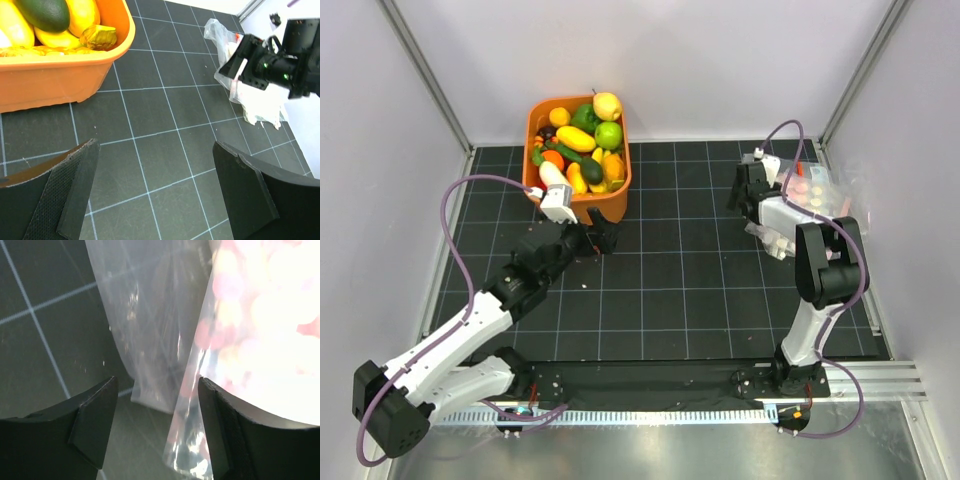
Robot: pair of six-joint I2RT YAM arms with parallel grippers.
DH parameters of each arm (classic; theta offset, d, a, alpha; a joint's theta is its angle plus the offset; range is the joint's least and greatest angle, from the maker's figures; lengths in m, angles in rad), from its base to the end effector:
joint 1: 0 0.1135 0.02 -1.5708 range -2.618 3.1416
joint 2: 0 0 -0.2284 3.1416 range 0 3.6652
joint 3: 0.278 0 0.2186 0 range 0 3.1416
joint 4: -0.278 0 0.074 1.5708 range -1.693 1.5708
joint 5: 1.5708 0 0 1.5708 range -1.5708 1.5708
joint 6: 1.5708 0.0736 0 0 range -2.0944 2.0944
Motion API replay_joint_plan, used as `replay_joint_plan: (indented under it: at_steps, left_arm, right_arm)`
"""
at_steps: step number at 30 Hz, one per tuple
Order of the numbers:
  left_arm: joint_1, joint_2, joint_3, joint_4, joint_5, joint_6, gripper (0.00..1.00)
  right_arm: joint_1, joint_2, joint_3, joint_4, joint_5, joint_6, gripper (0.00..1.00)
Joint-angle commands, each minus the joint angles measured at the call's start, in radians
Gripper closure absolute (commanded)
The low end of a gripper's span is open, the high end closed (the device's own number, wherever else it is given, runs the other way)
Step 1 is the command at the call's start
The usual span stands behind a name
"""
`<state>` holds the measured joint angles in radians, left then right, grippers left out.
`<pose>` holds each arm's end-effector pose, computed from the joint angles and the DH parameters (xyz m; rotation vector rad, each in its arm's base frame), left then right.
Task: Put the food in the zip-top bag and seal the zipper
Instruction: Pick up the zipper food storage bag at the center of the board.
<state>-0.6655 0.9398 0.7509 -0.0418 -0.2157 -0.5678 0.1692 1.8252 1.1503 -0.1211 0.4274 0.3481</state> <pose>0.2025 -0.1389 0.2840 -0.0679 1.8481 -0.6815 0.3775 0.0335 0.1493 0.4050 2.2543 -0.2406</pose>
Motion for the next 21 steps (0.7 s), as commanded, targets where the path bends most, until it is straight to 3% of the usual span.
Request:
replay_joint_plan:
  at_steps: [1, 7, 8, 9, 10, 12, 16, 21]
  left_arm:
    - [0.000, 0.007, 0.011, 0.037, 0.015, 0.002, 0.00]
    - [0.000, -0.015, 0.007, 0.037, 0.001, 0.008, 0.00]
    - [0.000, -0.015, 0.007, 0.039, 0.002, 0.008, 0.00]
    - [0.000, -0.015, 0.008, 0.037, 0.003, 0.008, 0.00]
    - [0.000, -0.013, 0.010, 0.037, 0.004, 0.008, 0.00]
    - [0.000, -0.010, 0.011, 0.037, 0.006, 0.009, 0.00]
    - [0.000, -0.009, 0.013, 0.037, 0.006, 0.009, 0.00]
    - [0.000, -0.012, 0.011, 0.037, 0.009, 0.008, 0.00]
  right_arm:
    - [0.010, 0.031, 0.097, 0.025, 0.091, -0.066, 0.29]
    - [0.030, 0.127, 0.213, -0.012, 0.148, -0.121, 0.48]
    - [0.038, 0.134, 0.219, -0.011, 0.146, -0.126, 0.55]
    - [0.039, 0.141, 0.227, -0.017, 0.137, -0.121, 0.75]
    - [0.039, 0.147, 0.238, -0.025, 0.126, -0.112, 0.86]
    - [0.039, 0.140, 0.232, -0.028, 0.102, -0.095, 0.99]
    - [0.044, 0.056, 0.168, 0.001, 0.036, -0.060, 0.99]
    - [0.039, -0.182, 0.086, 0.050, -0.141, -0.002, 0.99]
